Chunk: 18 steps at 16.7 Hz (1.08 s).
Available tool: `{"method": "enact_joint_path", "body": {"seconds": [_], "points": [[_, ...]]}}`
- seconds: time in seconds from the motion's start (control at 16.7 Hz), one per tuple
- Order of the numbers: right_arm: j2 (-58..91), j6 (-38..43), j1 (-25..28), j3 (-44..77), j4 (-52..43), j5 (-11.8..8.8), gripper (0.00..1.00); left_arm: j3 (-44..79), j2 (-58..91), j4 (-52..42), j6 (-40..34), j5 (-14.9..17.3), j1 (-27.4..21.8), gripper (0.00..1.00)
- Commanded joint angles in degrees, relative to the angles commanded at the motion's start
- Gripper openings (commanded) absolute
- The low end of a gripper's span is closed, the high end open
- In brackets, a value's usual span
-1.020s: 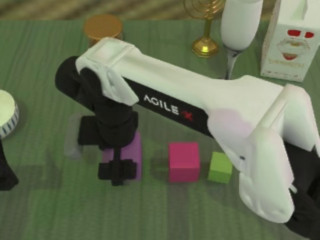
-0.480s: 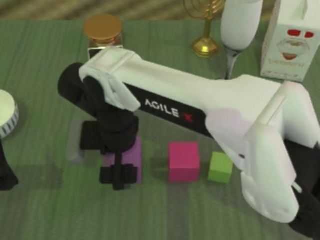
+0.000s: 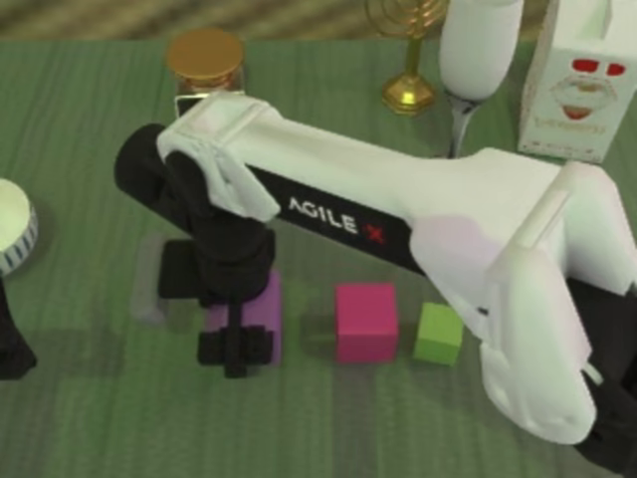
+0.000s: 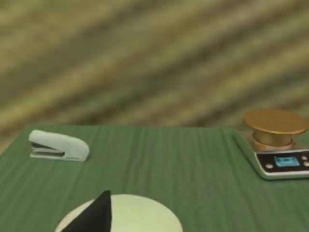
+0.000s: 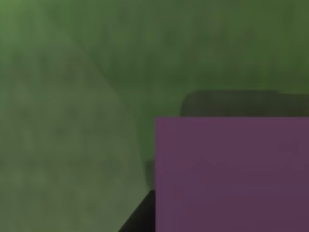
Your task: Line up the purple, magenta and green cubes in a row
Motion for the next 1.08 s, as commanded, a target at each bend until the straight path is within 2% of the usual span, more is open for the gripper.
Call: {"method": "enact_joint_path", "body": {"seconds": [0.24, 0.3, 0.84, 1.08], "points": [[0.00, 0.00, 0.00, 0.00, 0.00, 0.00, 0.98, 0.00, 0.00, 0.00, 0.00, 0.00, 0.00, 1.00], [0.00, 0.00, 0.00, 0.00, 0.00, 0.00, 1.00, 0.00, 0.00, 0.00, 0.00, 0.00, 0.00, 1.00], [0.07, -0.01, -0.12, 0.16, -0.14, 0.00, 1.00, 0.00, 0.00, 0.00, 0.00, 0.00, 0.00, 1.00], [2.17, -0.24, 0.24, 6.77, -5.63, 0.07, 1.00, 0.00, 0.00, 0.00, 0.00, 0.00, 0.00, 1.00]]}}
